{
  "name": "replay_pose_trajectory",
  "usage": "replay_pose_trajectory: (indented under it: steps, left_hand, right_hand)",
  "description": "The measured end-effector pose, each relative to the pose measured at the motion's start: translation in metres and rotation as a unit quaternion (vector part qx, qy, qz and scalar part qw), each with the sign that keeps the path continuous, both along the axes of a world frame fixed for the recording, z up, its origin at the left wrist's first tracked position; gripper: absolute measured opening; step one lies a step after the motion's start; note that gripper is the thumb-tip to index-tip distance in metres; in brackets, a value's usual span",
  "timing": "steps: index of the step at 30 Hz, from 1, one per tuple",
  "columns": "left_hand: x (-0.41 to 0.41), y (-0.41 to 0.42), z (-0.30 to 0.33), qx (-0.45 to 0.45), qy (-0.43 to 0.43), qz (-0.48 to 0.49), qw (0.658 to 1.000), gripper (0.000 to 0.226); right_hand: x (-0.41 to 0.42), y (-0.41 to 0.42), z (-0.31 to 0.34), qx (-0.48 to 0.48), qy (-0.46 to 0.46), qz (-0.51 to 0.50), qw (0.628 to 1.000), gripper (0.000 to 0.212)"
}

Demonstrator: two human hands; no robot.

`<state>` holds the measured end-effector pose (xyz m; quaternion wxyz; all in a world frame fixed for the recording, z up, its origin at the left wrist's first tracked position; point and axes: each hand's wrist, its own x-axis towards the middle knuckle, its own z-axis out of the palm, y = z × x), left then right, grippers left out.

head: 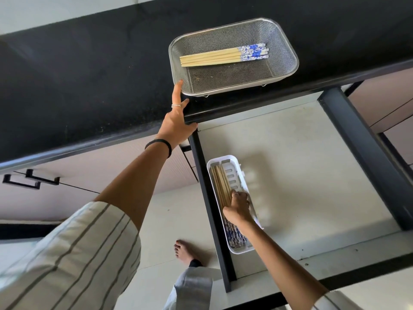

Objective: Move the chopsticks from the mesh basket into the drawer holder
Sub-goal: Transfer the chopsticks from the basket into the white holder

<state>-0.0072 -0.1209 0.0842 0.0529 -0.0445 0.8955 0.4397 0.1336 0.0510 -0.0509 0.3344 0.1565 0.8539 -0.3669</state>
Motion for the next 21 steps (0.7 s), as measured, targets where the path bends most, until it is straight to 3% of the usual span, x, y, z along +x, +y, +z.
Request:
replay_pose_trajectory:
  steps: [15,21]
  left_hand:
    - [-0.0024,-0.0053,-0.0053,-0.008,0.011,-0.005,1.0,0.108]
    - [-0.0029,-0.0055,-0.0063,-0.008,0.007,-0.005,1.0,0.108]
  right_hand:
    - [0.0061,-0.0025,-0.0071,0.0,0.1,-0.015,0.995,0.049]
    - [0.0048,0.0003,-0.0056,-0.028,0.103,-0.012,0.994,0.055]
